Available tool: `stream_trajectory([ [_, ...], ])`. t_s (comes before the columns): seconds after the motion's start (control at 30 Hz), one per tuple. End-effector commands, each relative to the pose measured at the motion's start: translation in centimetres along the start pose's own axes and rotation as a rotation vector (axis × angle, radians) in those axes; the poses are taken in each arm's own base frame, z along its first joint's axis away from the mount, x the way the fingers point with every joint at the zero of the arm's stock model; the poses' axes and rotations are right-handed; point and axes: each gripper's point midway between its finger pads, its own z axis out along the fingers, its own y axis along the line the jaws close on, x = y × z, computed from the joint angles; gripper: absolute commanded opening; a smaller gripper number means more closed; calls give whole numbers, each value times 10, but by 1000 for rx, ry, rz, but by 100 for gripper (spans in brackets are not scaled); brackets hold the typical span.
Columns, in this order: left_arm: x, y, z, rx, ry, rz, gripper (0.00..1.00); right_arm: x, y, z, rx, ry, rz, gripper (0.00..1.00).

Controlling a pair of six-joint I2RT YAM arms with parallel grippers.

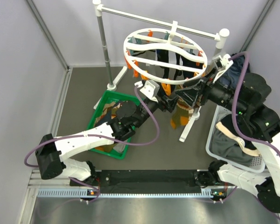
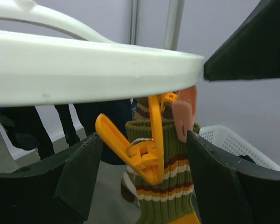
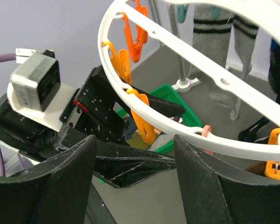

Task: Clip the socks to the hanger
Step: Open the clamp at the hanger.

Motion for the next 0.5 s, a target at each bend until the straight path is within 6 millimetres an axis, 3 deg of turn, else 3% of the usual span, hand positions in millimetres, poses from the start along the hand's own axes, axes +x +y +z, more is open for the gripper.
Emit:
stream_trajectory([
  [0.0,-25,-5,4,23,-101,-21,78,-6,16,2,-78,8,42,65],
  [0.27,-33,-10,-10,72,-145,-5,79,0,6,13,-36,31,84,61],
  [0.47,-33,-10,-20,87,-142,-3,80,0,-30,6,166,-10,64,61],
])
